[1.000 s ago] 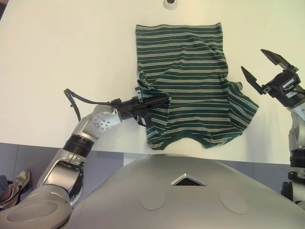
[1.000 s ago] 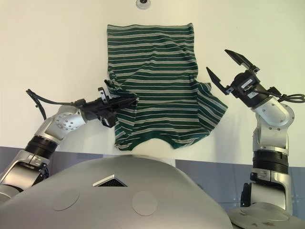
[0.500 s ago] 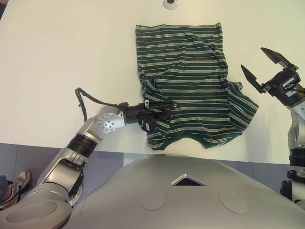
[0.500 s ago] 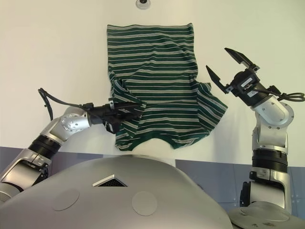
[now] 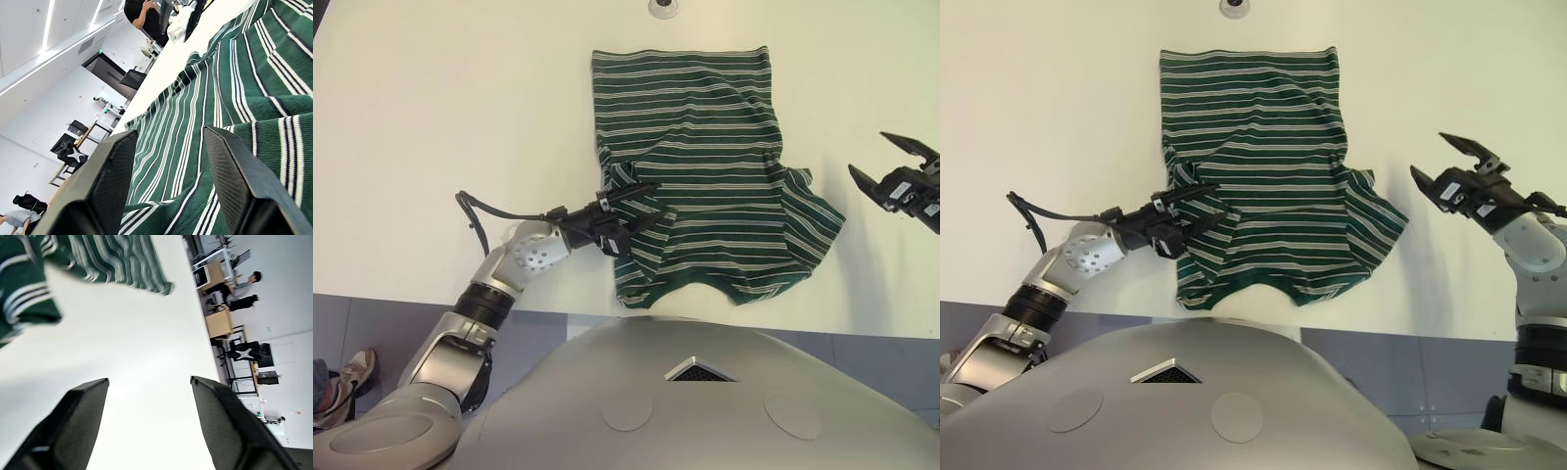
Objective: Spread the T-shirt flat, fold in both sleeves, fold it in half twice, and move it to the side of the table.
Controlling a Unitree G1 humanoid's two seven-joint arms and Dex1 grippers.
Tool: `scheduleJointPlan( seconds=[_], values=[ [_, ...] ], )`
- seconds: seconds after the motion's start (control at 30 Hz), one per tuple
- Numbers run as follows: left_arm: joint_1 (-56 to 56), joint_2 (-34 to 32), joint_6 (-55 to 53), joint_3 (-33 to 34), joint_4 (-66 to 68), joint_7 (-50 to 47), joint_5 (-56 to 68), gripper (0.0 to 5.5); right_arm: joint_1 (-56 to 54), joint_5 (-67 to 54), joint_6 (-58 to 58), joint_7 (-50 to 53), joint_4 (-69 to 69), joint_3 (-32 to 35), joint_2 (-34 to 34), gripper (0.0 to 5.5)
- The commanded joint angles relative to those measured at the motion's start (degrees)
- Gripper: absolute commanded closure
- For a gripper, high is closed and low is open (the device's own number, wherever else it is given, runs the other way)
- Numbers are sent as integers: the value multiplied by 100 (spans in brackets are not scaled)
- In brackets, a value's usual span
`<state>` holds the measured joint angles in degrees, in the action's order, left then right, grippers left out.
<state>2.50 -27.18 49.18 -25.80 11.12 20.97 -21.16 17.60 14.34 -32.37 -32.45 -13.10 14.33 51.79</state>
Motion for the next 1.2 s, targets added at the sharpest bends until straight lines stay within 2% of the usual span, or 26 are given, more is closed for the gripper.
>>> scheduleJointPlan(
  seconds=[0.03,0.33,0.73,0.87,1.13,1.2],
  values=[
    [93,-53,-27,54,-103,-49,-138,302,632,209,19,-339,193,23,502,239],
    [238,-57,-75,138,-292,-58,-55,302,1755,-245,-121,-971,490,298,1010,239],
    [323,18,-129,169,-313,-155,-150,302,1123,-804,-231,-1208,898,-130,777,239],
    [324,29,-114,167,-314,-165,-108,298,731,-519,-172,-947,586,-202,727,314],
    [334,53,-121,160,-291,-200,-188,298,806,-454,-262,-967,393,-376,781,474],
    [334,58,-118,154,-285,-198,-196,298,859,-513,-262,-963,398,-312,790,490]
  ],
)
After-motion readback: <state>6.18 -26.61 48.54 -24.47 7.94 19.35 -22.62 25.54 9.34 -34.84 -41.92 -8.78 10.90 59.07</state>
